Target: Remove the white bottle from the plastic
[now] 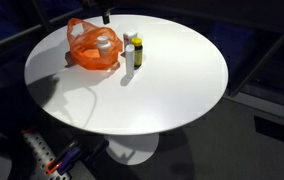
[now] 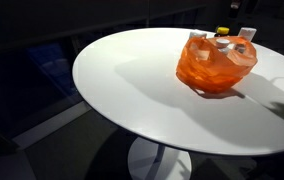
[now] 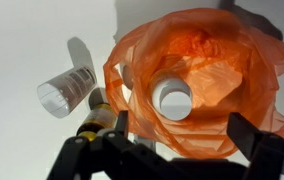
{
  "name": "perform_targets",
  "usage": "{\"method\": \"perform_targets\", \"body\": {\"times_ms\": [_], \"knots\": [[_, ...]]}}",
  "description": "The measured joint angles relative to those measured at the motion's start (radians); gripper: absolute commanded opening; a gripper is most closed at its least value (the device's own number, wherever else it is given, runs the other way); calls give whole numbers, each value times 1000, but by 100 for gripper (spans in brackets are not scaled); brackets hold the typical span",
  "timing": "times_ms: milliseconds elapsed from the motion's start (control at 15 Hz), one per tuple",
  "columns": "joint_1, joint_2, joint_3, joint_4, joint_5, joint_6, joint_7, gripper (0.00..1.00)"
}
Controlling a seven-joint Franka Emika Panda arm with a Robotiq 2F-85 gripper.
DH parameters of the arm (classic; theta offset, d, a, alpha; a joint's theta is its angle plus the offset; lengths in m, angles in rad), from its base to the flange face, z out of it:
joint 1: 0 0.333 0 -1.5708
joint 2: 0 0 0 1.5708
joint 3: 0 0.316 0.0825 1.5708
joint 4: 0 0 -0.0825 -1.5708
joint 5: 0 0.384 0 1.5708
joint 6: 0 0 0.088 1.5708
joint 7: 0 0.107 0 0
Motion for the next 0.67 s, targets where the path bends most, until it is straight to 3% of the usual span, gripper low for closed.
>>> {"method": "perform_targets", "body": {"times_ms": [667], "knots": [[-7,28,0,-21,-22,24,41,100]]}}
